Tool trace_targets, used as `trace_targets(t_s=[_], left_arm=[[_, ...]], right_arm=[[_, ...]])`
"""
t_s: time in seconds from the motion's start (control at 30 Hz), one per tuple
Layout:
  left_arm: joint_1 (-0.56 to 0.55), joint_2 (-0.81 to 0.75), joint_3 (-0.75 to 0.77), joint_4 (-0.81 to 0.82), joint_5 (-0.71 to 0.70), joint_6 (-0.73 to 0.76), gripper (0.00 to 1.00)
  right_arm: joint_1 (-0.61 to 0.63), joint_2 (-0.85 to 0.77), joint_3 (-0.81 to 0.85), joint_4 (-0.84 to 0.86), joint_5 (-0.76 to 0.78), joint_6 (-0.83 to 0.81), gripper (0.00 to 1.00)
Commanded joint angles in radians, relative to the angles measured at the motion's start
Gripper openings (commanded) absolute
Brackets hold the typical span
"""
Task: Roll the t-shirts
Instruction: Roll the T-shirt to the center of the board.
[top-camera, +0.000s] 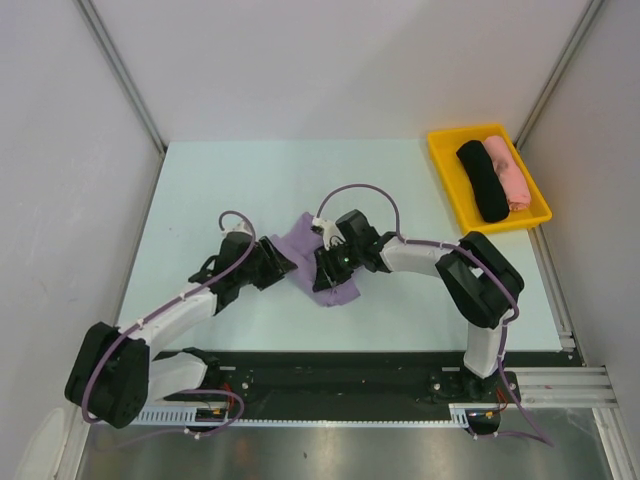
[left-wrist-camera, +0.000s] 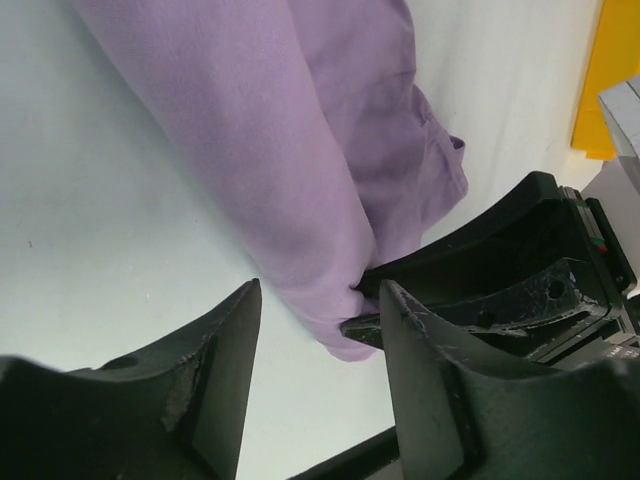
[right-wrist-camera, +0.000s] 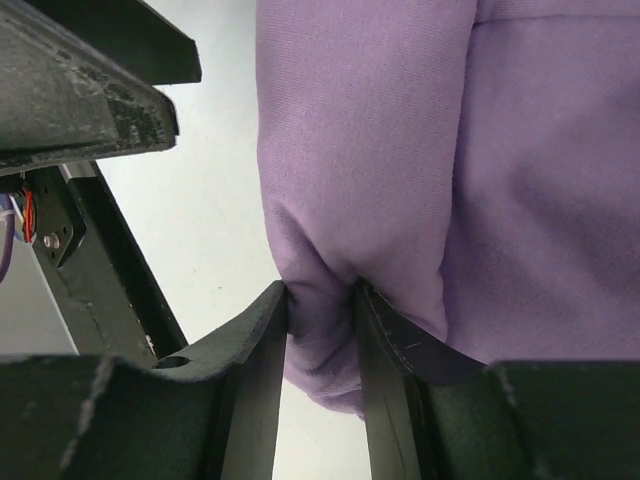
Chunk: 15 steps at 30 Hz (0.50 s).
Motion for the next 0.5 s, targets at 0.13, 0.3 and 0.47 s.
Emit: trace_targets(t_s=[0.13,0.3,0.47], left_arm=[[-0.015,0.095,0.031,0.04,-0.087,-0.033,0.69],[-0.015,0.168,0.046,0.106,-0.11,-0.059,0.71],[-0.015,0.235,0.024,0.242,-0.119,-0.097,0.68]], right_arm=[[0.01,0.026,-0.007,-0.026,-0.044,0.024,0.37],[0.01,0.025,-0.007,-0.043,-0.032,0.013,0.36],[0.009,0.019,-0.007,-0.047,-0.026,0.008,0.36]])
